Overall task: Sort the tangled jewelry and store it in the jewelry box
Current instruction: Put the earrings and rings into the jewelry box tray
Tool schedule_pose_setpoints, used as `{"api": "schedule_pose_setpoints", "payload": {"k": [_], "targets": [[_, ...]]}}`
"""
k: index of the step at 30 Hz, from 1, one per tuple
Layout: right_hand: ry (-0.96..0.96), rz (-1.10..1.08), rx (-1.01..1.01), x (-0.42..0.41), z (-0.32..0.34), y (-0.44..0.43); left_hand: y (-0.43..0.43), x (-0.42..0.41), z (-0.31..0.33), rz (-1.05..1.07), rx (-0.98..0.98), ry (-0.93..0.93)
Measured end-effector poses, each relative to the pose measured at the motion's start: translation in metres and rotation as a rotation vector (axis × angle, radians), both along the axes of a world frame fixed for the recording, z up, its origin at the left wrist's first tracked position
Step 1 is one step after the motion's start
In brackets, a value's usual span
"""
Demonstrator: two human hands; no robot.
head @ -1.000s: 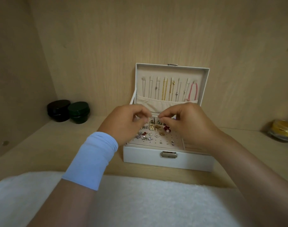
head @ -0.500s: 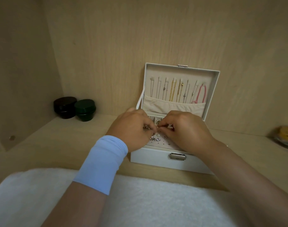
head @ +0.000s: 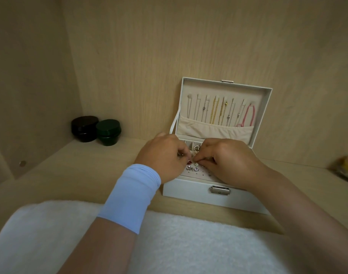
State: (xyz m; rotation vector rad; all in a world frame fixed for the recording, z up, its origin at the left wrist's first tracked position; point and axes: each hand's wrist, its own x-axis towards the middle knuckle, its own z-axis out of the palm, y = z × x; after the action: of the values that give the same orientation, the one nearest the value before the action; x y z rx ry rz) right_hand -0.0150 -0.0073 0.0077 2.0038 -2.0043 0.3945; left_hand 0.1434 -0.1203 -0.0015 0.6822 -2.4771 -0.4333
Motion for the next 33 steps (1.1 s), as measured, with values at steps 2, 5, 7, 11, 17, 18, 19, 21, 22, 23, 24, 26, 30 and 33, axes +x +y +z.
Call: {"api": "schedule_pose_setpoints", "payload": {"k": [2,5,7,11,17,18,19,21,22,23,24,26,30,33], "targets": [[-0.059,-0.028,0.019,-0.001,0.001,0.000,0.000,-0.001,0.000,-0.001,0.000,0.010],[-0.161,-0.049,-0.003,-0.004,0.004,0.001,-0.001,-0.002,-0.001,-0.014,0.000,0.024],[-0.161,-0.055,0.036,-0.003,0.004,0.001,-0.001,-0.003,-0.002,-0.025,0.001,0.016],[-0.319,-0.056,0.007,-0.007,0.011,0.004,0.001,-0.004,-0.003,-0.042,0.028,0.042],[-0.513,-0.226,-0.116,-0.063,0.052,0.061,0.034,-0.033,0.017,-0.137,0.101,0.183],[-0.501,-0.265,-0.071,-0.078,0.053,0.071,0.042,-0.042,0.023,-0.157,0.106,0.168],[-0.481,-0.306,-0.027,-0.092,0.053,0.081,0.050,-0.053,0.027,-0.181,0.111,0.150],[-0.438,-0.380,0.047,-0.118,0.049,0.100,0.065,-0.079,0.036,-0.236,0.112,0.110],[-0.416,-0.410,0.091,-0.129,0.045,0.108,0.073,-0.093,0.039,-0.258,0.097,0.072],[-0.396,-0.436,0.141,-0.139,0.039,0.112,0.078,-0.107,0.042,-0.274,0.067,0.017],[-0.383,-0.459,0.189,-0.150,0.032,0.118,0.086,-0.123,0.045,-0.290,0.029,-0.053],[-0.391,-0.480,0.291,-0.165,0.020,0.126,0.098,-0.151,0.049,-0.314,-0.025,-0.185],[-0.469,-0.475,0.451,-0.181,0.009,0.137,0.115,-0.195,0.040,-0.349,-0.024,-0.397],[-0.542,-0.442,0.506,-0.183,0.002,0.137,0.117,-0.212,0.028,-0.336,-0.058,-0.536]]}}
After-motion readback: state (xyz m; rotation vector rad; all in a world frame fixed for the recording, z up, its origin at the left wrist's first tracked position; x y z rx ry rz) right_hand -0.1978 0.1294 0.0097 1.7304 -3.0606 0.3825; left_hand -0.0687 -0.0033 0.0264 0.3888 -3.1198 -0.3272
